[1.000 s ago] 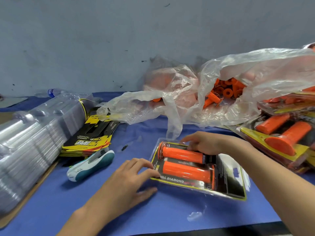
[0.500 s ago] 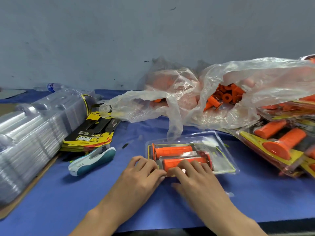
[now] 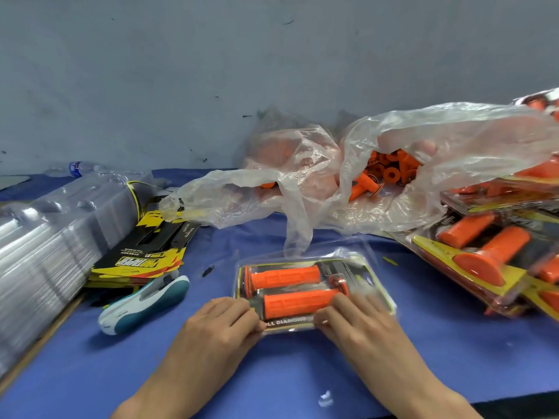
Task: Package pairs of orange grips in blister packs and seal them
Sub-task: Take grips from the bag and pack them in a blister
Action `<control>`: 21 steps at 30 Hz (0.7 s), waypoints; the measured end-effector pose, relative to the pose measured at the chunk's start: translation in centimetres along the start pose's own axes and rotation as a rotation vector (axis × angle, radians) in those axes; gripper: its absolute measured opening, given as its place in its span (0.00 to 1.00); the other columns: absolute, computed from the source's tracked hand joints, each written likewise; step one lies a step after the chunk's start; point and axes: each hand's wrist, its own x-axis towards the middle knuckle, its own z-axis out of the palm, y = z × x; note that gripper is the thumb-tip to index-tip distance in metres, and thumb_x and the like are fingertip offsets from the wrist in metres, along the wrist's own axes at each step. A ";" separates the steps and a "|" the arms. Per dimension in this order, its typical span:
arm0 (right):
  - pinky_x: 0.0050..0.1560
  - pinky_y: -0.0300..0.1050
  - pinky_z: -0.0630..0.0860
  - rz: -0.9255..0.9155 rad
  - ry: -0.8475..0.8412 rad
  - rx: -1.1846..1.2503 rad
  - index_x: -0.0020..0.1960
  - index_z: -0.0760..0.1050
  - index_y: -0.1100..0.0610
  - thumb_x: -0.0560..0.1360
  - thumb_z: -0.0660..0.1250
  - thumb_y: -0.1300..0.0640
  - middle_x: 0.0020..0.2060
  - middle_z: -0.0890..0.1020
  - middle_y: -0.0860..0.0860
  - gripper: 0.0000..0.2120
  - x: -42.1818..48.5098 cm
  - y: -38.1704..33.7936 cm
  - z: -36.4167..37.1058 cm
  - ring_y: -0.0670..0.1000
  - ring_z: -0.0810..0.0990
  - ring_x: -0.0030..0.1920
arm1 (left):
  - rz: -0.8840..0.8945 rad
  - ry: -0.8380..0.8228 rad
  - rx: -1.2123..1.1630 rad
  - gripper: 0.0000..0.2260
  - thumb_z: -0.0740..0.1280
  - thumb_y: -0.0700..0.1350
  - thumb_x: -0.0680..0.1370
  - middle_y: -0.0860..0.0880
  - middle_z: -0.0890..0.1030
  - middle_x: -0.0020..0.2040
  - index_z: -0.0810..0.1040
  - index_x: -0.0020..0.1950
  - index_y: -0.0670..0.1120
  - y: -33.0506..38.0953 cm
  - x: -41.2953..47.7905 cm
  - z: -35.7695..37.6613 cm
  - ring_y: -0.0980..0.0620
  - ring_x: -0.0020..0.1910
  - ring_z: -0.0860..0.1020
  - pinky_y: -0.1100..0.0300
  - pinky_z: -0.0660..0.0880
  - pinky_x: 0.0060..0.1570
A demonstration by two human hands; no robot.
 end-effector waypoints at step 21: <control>0.61 0.47 0.75 -0.080 0.041 0.120 0.41 0.76 0.52 0.78 0.64 0.56 0.44 0.80 0.44 0.08 -1.6 2.6 -1.2 0.45 0.80 0.56 | -0.091 -0.046 -0.033 0.08 0.63 0.49 0.77 0.51 0.78 0.44 0.81 0.46 0.49 -2.4 -1.2 0.6 0.49 0.44 0.76 0.57 0.70 0.49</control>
